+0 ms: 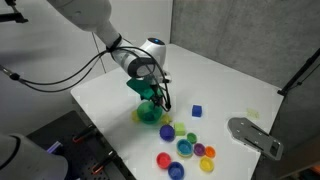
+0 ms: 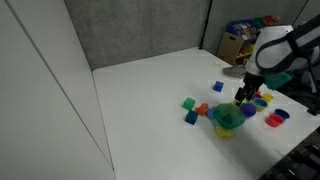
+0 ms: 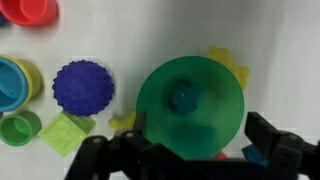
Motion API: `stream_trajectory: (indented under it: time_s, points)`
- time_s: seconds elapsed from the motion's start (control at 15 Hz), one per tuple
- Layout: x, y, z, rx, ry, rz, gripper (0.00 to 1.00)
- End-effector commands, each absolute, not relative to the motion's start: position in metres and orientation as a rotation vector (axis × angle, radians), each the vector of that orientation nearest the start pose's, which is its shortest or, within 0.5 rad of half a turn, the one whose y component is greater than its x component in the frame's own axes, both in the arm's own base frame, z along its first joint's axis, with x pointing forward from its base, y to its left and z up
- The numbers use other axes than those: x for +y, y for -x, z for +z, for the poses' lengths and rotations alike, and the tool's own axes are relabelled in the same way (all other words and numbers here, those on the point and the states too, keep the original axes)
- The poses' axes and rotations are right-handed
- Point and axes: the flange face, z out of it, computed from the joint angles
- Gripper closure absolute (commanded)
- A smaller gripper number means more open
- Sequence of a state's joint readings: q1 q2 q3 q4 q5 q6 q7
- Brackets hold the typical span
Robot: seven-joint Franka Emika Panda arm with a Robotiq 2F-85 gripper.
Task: Pick up the green toy from the green bowl and put it on the table
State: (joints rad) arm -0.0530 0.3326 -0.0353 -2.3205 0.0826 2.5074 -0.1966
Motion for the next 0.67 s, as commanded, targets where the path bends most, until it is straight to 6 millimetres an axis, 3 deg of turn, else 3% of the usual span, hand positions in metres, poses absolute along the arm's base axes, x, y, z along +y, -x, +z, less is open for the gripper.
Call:
stream_trajectory:
  time_s: [0.0,0.27,0.6]
  points:
    - [-0.045,-0.508,0.145,-0.079,3.057,0.271,0.0]
    - [-0.042,-0.514,0.112,-0.105,3.062,0.299,0.0]
    - [-0.038,-0.528,0.09,-0.132,3.073,0.26,0.0]
